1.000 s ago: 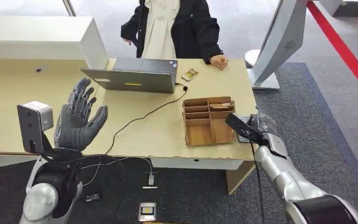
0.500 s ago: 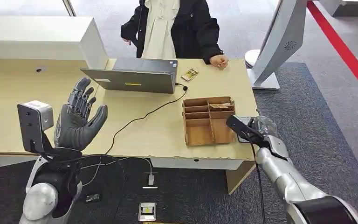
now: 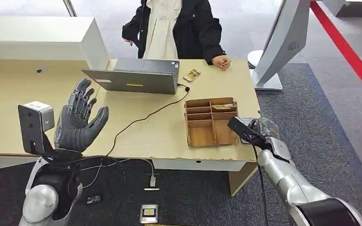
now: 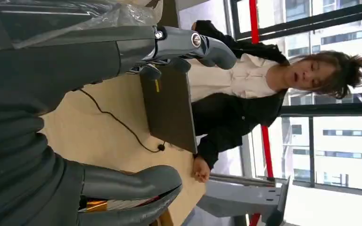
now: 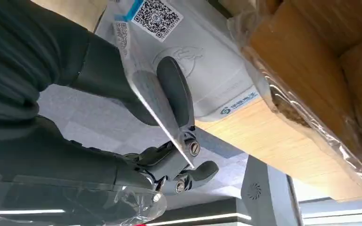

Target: Pass the card to the sensor for recognition and then transmit it.

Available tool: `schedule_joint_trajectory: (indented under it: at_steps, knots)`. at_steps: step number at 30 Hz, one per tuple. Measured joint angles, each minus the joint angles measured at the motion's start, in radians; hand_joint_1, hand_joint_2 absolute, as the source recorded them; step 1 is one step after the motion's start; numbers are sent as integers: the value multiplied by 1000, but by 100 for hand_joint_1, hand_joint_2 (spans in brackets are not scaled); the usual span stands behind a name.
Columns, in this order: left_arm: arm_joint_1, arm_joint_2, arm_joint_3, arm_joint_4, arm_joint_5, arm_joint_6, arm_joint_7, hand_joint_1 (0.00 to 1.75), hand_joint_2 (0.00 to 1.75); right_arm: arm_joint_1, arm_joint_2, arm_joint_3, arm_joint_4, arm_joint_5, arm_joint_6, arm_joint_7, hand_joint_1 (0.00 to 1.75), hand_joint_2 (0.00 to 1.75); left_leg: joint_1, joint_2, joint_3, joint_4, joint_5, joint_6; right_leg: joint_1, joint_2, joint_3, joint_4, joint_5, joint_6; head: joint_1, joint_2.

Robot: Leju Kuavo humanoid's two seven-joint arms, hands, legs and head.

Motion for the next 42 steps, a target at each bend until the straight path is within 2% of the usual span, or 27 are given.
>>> schedule_joint_trajectory:
  at_steps: [16,33,38,42]
  knots:
    - [2,3,0,-10,-6,-14,11,0,175,-26,-10,0,-7,20,-21,-13,175,175,0,0,0,0,0,0,0,0,0,0,0,0,0,0]
    - [-16,-6,-5,14,18,39,-53,0,175,-347,-24,4,-25,89,-9,-36,175,175,0,0,-1,0,0,0,-1,0,-1,0,0,0,0,0]
    - [-36,-18,-9,35,26,27,-81,0,175,-422,-23,6,-24,129,12,-41,175,175,-1,0,-1,0,0,0,-1,0,-1,0,0,0,0,0]
    - [-62,-36,-17,66,41,-20,-117,0,175,-483,-5,22,-23,211,46,-40,175,175,-1,1,-1,0,0,0,-1,0,-2,0,0,0,0,0]
